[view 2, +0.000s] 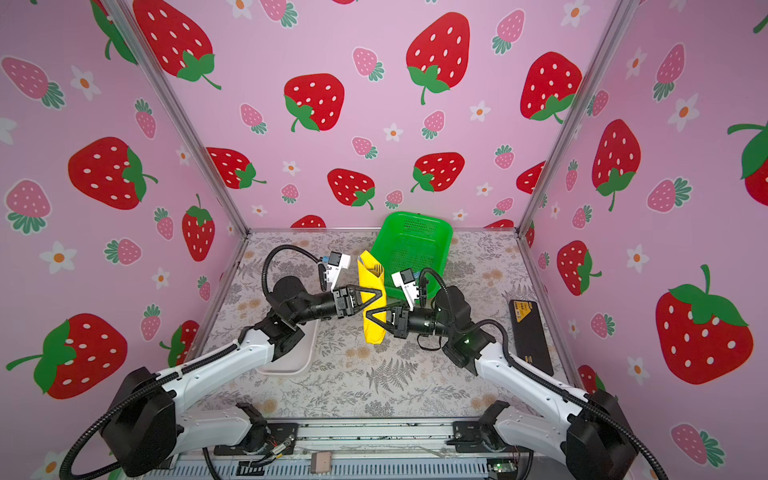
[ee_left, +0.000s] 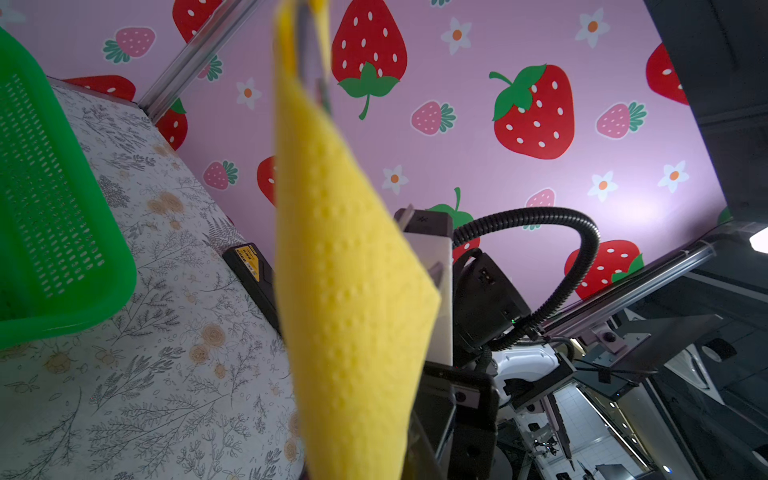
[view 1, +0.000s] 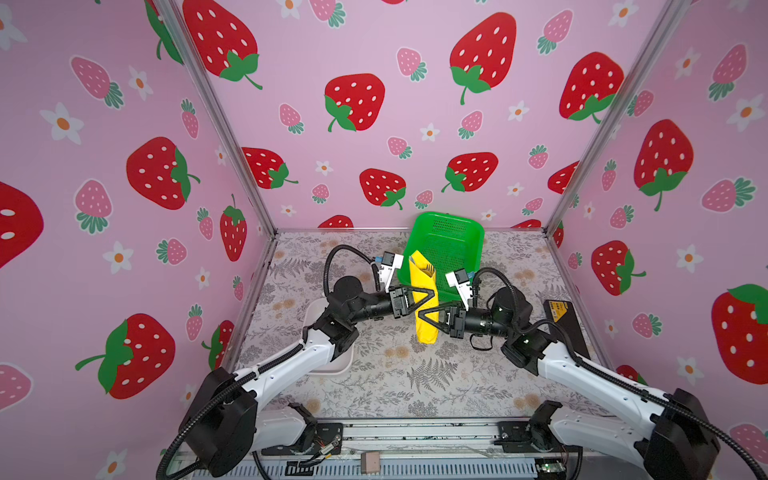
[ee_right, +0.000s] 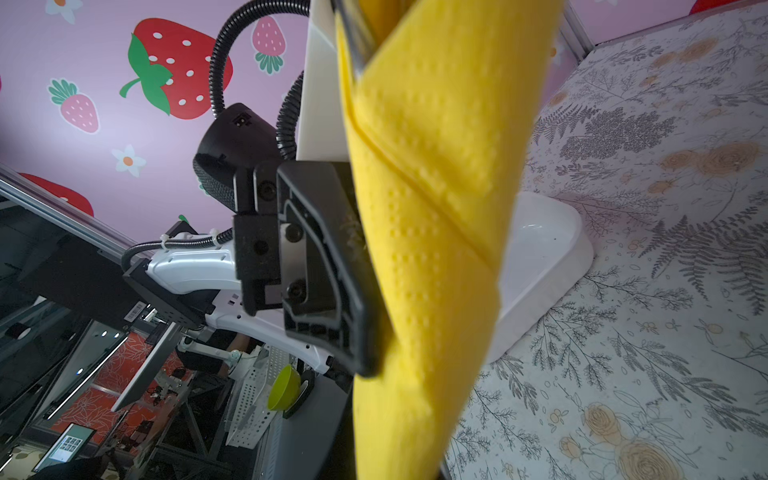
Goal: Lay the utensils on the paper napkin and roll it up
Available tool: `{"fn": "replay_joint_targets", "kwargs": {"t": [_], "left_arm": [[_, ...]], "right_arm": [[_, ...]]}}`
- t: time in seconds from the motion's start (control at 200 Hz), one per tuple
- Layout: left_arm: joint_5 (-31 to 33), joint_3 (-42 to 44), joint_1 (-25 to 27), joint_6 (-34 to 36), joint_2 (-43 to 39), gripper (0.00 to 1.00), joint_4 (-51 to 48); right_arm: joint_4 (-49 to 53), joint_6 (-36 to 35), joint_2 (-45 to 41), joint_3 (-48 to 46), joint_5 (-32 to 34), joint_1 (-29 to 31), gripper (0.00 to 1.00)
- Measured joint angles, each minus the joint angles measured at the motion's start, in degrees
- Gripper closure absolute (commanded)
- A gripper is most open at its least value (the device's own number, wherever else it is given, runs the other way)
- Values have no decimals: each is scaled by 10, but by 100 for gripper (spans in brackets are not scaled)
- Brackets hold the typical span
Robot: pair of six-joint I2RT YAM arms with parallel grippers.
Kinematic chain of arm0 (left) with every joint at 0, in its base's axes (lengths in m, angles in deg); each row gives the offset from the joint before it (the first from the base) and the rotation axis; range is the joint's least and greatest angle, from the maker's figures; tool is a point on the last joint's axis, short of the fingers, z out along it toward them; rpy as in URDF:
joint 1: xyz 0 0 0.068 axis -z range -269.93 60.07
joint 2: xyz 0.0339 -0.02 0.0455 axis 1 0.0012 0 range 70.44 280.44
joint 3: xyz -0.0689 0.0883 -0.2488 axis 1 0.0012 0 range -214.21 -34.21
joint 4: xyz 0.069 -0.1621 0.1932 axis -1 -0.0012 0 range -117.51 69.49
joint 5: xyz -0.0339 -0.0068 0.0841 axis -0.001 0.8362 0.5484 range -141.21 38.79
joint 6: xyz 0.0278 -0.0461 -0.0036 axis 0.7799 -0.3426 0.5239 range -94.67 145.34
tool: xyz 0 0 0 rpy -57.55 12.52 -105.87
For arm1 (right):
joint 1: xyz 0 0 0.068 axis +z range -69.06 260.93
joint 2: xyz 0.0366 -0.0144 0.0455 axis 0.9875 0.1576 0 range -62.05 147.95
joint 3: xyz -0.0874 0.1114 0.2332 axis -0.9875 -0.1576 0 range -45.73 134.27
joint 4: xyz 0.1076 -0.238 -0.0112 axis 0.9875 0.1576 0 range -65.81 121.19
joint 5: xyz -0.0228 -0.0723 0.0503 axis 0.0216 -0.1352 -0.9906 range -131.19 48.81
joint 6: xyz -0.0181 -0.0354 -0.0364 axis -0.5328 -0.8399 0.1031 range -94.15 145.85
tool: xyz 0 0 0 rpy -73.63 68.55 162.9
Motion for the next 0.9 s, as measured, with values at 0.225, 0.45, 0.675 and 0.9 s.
{"fn": "replay_joint_targets", "kwargs": {"t": [0.225, 0.45, 0.675, 0.9], "left_arm": [[10, -2, 0, 13, -5, 37, -40], [3, -5, 0, 20, -6, 18, -77], [-35, -19, 0, 3, 9, 34, -57], [-48, -21, 0, -17, 17, 61, -29]], "right_arm": [[4, -4, -7, -5, 0, 0, 89], [4, -5, -8, -5, 3, 0, 89], [4, -5, -8, -5, 3, 0, 89], [4, -5, -8, -5, 3, 0, 89]]}}
